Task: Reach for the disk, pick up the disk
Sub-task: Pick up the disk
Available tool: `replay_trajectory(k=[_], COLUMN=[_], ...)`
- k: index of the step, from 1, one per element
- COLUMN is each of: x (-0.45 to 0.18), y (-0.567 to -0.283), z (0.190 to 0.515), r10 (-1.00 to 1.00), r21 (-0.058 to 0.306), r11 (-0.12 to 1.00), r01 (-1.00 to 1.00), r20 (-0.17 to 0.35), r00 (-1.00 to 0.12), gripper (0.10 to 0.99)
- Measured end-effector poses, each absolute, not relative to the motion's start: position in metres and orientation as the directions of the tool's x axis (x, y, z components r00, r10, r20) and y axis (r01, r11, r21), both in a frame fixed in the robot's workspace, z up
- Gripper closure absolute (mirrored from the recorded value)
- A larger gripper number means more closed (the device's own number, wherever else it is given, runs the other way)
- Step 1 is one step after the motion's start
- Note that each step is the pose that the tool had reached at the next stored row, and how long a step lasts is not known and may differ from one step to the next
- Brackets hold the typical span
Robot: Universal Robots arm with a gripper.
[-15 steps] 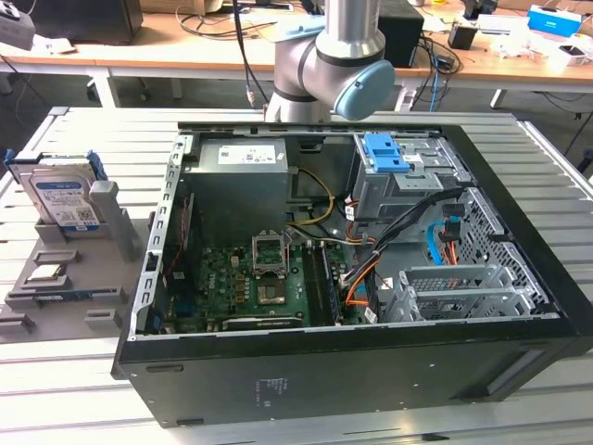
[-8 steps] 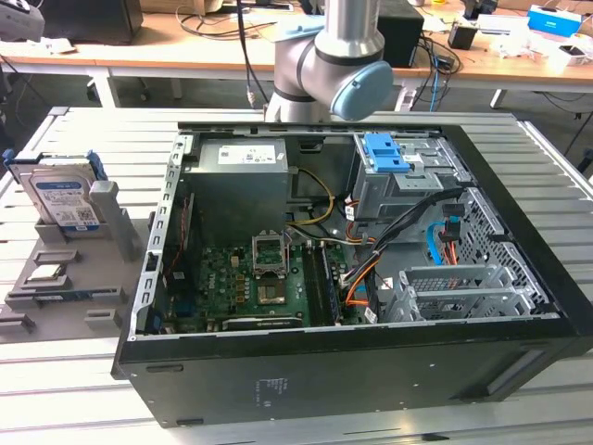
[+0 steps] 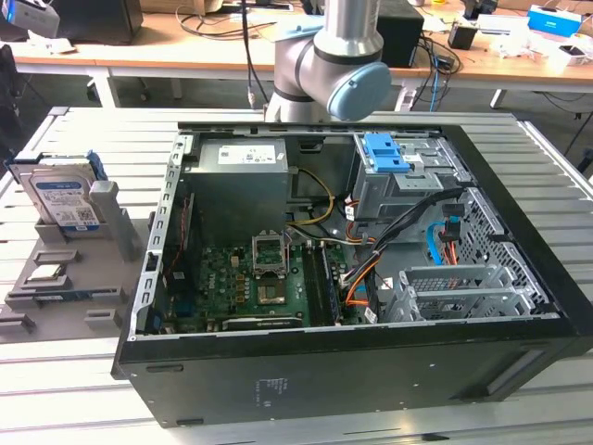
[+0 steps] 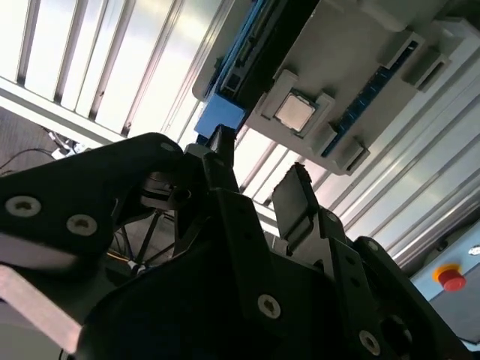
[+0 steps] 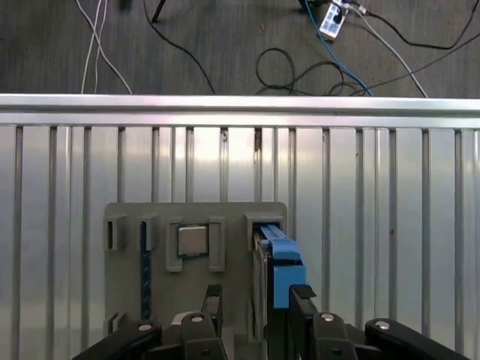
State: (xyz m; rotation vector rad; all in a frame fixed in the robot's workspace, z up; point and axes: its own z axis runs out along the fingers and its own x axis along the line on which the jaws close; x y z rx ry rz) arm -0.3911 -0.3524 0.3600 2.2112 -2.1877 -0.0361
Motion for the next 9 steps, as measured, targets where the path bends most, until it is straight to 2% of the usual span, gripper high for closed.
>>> replay_trajectory(k=[9], x=[-0.389], y=[-0.334], z=[0.334], r10=[-1.000], r21=[0.039], r11=[-0.011], r01=[-0.999], r20=[0.006], r00=[0.011], gripper=[0.604])
